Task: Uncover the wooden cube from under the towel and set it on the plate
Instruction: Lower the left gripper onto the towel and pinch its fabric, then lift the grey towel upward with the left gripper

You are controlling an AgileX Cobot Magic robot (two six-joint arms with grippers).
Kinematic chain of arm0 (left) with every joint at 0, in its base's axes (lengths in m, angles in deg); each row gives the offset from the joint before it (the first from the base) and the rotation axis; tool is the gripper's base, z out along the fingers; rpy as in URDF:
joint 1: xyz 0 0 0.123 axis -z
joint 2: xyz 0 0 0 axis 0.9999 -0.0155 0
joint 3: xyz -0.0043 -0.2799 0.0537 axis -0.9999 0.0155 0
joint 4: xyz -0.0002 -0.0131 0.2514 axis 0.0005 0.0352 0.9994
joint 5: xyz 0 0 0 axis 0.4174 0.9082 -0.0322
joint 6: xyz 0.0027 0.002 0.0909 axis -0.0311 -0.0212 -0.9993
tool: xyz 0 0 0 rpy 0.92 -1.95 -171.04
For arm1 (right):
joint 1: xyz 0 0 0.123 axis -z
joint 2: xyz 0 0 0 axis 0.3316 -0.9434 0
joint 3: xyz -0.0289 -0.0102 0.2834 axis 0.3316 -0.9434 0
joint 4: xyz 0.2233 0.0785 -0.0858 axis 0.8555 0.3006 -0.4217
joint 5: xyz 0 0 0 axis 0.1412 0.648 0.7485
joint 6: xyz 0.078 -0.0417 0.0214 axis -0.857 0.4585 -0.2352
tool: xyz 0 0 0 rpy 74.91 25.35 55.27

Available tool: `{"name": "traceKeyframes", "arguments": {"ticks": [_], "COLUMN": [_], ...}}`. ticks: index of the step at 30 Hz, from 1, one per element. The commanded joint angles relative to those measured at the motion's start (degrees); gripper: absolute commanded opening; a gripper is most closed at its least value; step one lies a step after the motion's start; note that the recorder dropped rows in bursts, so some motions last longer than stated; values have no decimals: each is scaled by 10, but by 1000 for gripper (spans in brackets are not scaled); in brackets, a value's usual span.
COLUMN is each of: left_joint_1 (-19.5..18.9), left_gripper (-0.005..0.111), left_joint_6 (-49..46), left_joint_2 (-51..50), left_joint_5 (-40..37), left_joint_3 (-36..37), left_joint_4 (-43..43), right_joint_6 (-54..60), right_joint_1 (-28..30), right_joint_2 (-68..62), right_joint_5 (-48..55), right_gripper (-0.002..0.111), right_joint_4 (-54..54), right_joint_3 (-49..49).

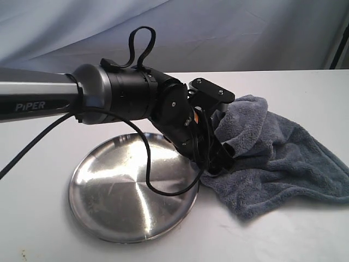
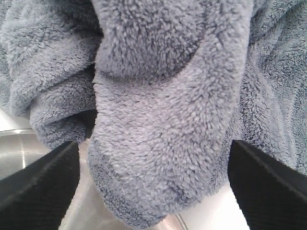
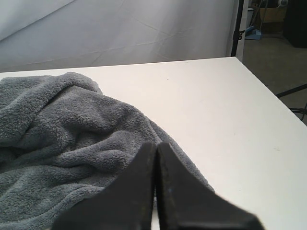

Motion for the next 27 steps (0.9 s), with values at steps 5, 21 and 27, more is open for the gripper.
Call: {"name": "traceKeyframes", "arguments": {"ticks": [5,21,27], "left_joint_1": [1,1,1], "left_gripper": [47,0,0], "left_joint_6": [-1,2,-2], "left_joint_2": [1,54,85], "left_joint_5": [1,44,92], "left_joint_3": [1,-1,-1], "left_joint_4": [2,2,5], "right_joint_6": [3,3,3], "right_joint_1": [-1,-1,-1], "right_joint_2": [2,2,2], "right_joint_5": [0,0,0], "right_gripper": [0,0,0], "right_joint_4": [3,3,3], "right_joint_3": [-2,-2,-2]}}
